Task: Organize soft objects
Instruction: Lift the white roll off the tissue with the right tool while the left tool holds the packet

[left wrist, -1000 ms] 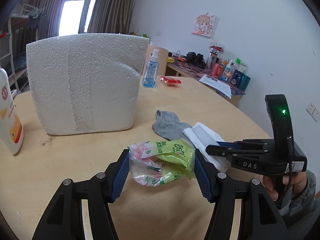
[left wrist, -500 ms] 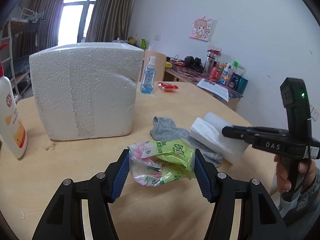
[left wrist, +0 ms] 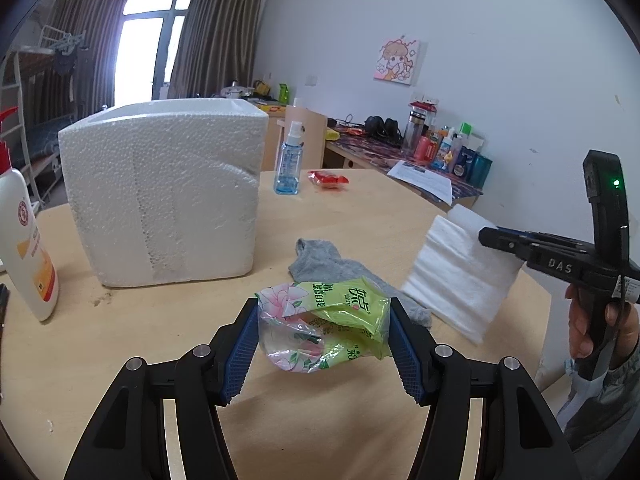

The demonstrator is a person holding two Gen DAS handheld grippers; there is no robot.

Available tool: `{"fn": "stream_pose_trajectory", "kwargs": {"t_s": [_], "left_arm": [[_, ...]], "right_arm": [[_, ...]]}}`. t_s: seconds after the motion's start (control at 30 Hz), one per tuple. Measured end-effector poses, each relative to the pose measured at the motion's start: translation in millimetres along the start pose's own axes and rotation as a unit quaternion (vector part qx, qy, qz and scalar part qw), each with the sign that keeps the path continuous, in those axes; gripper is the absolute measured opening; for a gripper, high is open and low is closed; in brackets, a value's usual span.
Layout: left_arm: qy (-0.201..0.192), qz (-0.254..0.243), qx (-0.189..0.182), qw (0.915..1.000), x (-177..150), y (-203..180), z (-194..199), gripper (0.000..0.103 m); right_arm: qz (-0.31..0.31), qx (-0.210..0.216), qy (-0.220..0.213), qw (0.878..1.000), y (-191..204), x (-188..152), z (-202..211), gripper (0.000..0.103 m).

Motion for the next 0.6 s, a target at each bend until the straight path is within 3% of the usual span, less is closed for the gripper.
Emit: {"fn": "stream_pose_trajectory", "kwargs": {"t_s": [0.33,0.4,0.6], "left_arm": [[-0.009,-0.005,0.002,0.9999,-0.2,-4.8,9.6,0.063],[-0.012,-0.005,0.005,0.9999,0.1,-4.9,11.6,0.063],[-0.014,-0.001,0.016,0.9998,-0.4,-4.1,17.4,0.063]], "right_arm": [[0.007,0.025,-0.040,0.999,6.7,15.2,26.5,0.019],[-0.002,0.058,-0.044,0.997,9.6,18.4,30.0,0.019],[-0.019,0.101,-0.010,0.995,19.7,4.7,4.8,0.019]]}}
Point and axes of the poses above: each gripper's, at about its wrist camera, not at the fingertips, and z roughly against the way its jaws point, y to its left, x to its top, the point moved 1 cm from there along -z, roughly the way its jaws point, and after that the axes turned 7 degrees about -y, right-handed, at the moved point
